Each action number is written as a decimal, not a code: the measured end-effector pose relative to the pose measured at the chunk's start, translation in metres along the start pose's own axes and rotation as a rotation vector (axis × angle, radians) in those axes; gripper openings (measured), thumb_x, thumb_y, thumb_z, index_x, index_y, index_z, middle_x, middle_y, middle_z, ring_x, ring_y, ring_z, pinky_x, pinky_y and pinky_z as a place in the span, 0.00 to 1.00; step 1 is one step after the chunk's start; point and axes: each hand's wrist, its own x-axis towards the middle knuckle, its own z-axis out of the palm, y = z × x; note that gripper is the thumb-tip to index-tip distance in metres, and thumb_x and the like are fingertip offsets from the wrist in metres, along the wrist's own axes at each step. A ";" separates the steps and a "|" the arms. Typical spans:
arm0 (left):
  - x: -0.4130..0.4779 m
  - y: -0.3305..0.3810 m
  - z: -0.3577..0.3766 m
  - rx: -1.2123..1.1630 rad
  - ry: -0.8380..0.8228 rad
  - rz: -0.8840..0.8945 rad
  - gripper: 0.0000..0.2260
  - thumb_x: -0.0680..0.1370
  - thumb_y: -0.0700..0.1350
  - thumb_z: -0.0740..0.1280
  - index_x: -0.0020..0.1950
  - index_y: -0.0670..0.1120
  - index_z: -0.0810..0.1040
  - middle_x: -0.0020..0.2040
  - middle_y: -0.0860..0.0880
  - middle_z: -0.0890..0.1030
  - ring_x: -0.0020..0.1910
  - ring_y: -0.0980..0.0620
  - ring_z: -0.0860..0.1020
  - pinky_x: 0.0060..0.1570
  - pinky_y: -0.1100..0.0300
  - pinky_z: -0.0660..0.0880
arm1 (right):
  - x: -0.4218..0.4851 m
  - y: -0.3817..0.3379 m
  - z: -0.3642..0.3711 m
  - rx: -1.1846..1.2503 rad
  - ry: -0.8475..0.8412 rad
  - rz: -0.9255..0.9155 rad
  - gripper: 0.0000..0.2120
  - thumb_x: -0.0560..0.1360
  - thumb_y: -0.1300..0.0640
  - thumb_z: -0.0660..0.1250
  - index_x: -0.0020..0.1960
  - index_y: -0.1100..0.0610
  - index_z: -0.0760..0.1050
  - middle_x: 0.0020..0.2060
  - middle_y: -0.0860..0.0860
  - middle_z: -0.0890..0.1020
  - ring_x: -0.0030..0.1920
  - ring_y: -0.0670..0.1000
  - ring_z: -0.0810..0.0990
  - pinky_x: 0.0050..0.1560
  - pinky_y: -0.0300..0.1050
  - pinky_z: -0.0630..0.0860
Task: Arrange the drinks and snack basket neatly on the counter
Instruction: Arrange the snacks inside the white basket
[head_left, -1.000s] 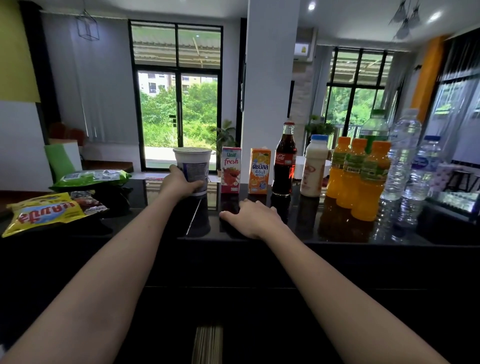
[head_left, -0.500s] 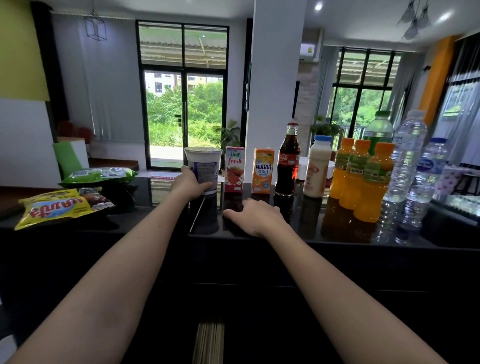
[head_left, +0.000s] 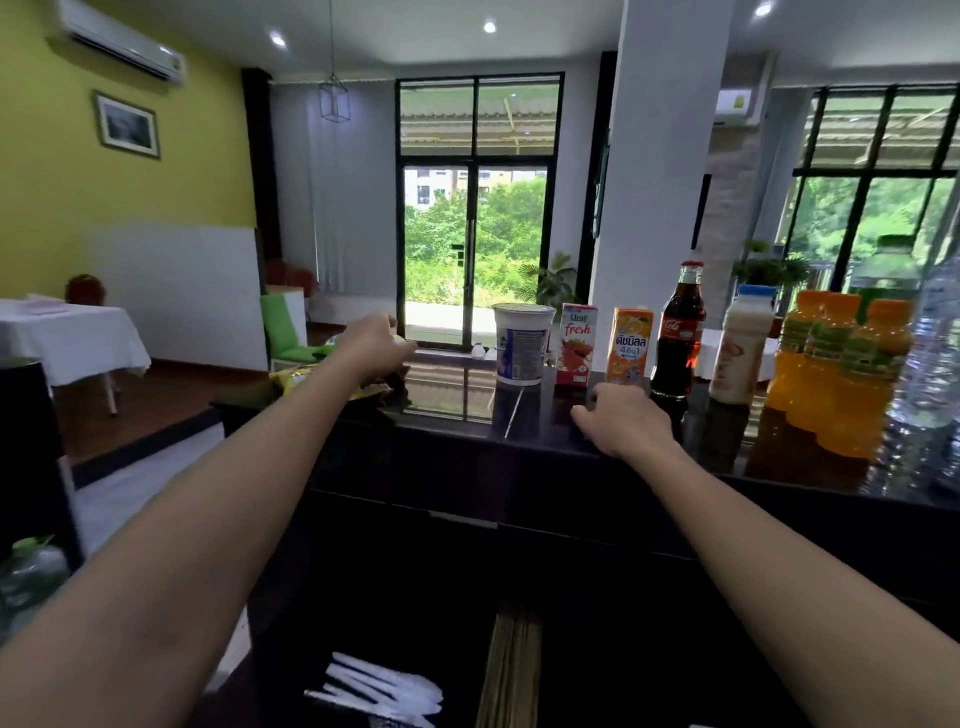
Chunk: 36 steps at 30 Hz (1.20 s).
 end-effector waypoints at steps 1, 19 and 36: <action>-0.003 -0.008 -0.009 0.012 0.030 -0.008 0.22 0.77 0.49 0.67 0.68 0.40 0.70 0.62 0.41 0.77 0.58 0.42 0.76 0.52 0.54 0.73 | -0.002 -0.003 -0.001 -0.019 0.022 -0.013 0.14 0.76 0.46 0.60 0.51 0.56 0.75 0.46 0.52 0.78 0.45 0.54 0.76 0.41 0.46 0.74; -0.035 -0.093 -0.033 0.332 -0.168 -0.039 0.41 0.69 0.71 0.63 0.77 0.55 0.56 0.78 0.47 0.54 0.74 0.43 0.60 0.72 0.46 0.62 | 0.067 -0.174 0.033 0.121 -0.171 -0.420 0.25 0.78 0.53 0.63 0.73 0.53 0.63 0.69 0.58 0.69 0.62 0.58 0.74 0.54 0.48 0.72; -0.035 -0.103 -0.029 0.441 -0.060 0.030 0.31 0.75 0.62 0.64 0.75 0.57 0.60 0.71 0.49 0.69 0.66 0.47 0.71 0.59 0.52 0.71 | 0.113 -0.217 0.098 0.360 -0.021 -0.417 0.21 0.76 0.67 0.65 0.68 0.57 0.74 0.63 0.58 0.78 0.61 0.57 0.78 0.61 0.46 0.72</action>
